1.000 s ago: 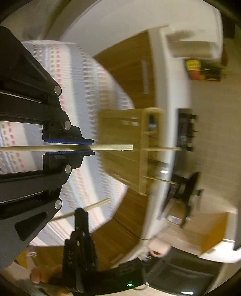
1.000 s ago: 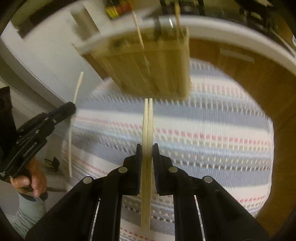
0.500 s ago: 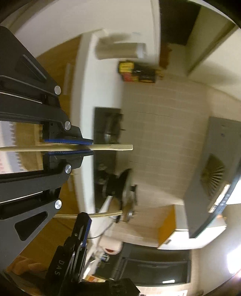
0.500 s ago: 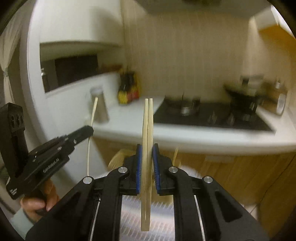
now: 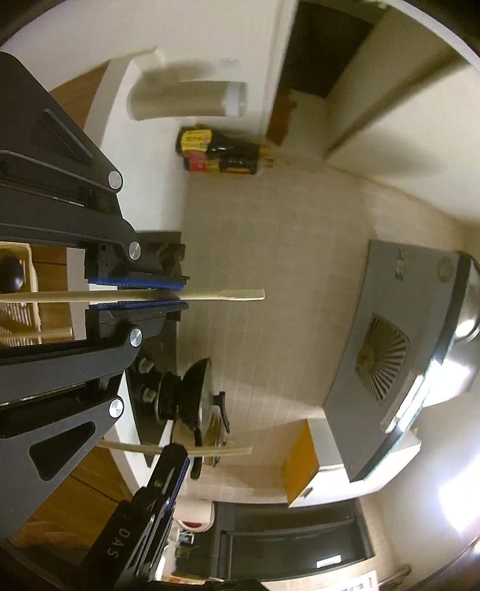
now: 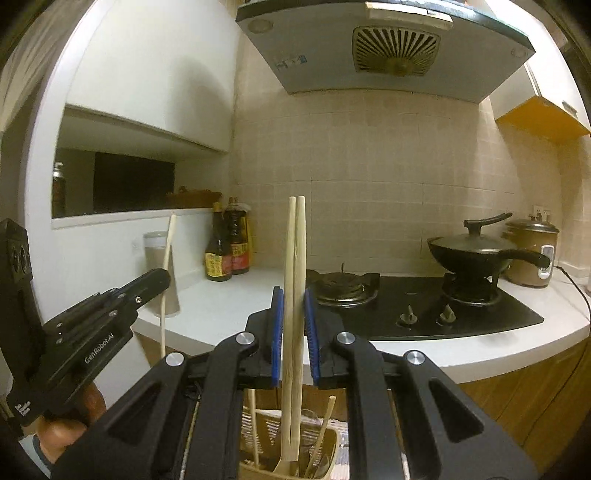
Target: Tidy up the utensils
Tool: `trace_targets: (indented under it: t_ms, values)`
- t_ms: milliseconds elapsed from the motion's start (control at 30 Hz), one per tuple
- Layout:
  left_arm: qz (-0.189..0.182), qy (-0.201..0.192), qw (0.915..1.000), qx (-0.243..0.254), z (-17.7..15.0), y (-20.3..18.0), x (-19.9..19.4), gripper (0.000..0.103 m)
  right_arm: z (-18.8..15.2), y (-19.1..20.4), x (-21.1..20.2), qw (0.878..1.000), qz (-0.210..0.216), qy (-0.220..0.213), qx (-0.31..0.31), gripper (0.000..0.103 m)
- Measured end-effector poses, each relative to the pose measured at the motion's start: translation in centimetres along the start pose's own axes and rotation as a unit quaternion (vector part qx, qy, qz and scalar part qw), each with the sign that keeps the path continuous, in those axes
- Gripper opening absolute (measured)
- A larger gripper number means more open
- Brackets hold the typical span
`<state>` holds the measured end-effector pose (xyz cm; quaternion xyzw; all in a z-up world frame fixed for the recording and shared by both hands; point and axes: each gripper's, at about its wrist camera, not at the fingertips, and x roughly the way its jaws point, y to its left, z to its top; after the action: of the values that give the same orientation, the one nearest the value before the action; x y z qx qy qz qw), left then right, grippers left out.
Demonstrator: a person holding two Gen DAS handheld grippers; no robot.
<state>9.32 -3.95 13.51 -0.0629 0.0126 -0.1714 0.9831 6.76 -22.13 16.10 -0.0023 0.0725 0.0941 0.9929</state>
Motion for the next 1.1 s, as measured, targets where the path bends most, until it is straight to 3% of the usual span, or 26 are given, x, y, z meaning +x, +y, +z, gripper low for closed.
trace_targets:
  t_ms: [367, 733, 767, 800, 833, 900, 1000, 1100]
  values:
    - [0.04, 0.026, 0.9988, -0.003, -4.6, 2.4, 3.4, 0.004, -4.2, -1.1, 4.0, 1.0, -0.008, 0.018, 0.013, 0.01]
    - [0.028, 0.043, 0.9987, -0.006, -6.3, 2.7, 2.5, 0.006, -6.2, -1.3, 3.4, 0.999, 0.008, 0.041, 0.022, 0.011]
    - [0.026, 0.043, 0.9987, -0.006, -6.3, 2.6, 2.2, 0.008, -6.3, -1.4, 3.2, 0.999, 0.013, 0.044, 0.027, 0.013]
    - [0.023, 0.045, 0.9987, -0.005, -6.2, 2.5, 1.9, 0.022, -6.3, -1.5, 2.9, 0.998, 0.02, 0.048, 0.034, 0.022]
    - [0.022, 0.047, 0.9986, -0.005, -6.2, 2.5, 1.6, 0.039, -6.5, -1.7, 2.4, 0.997, 0.03, 0.054, 0.041, 0.039]
    - [0.023, 0.045, 0.9987, -0.009, -6.0, 2.6, 0.5, 0.046, -6.7, -1.7, 1.2, 0.997, 0.03, 0.055, 0.047, 0.056]
    - [0.013, 0.056, 0.9982, -0.013, -5.7, 2.6, -1.2, 0.046, -7.1, -1.6, -0.9, 0.997, 0.032, 0.061, 0.045, 0.056]
    - [0.003, 0.067, 0.9977, -0.008, -5.5, 2.2, -3.4, 0.055, -7.8, -1.3, -3.3, 0.997, 0.026, 0.065, 0.043, 0.056]
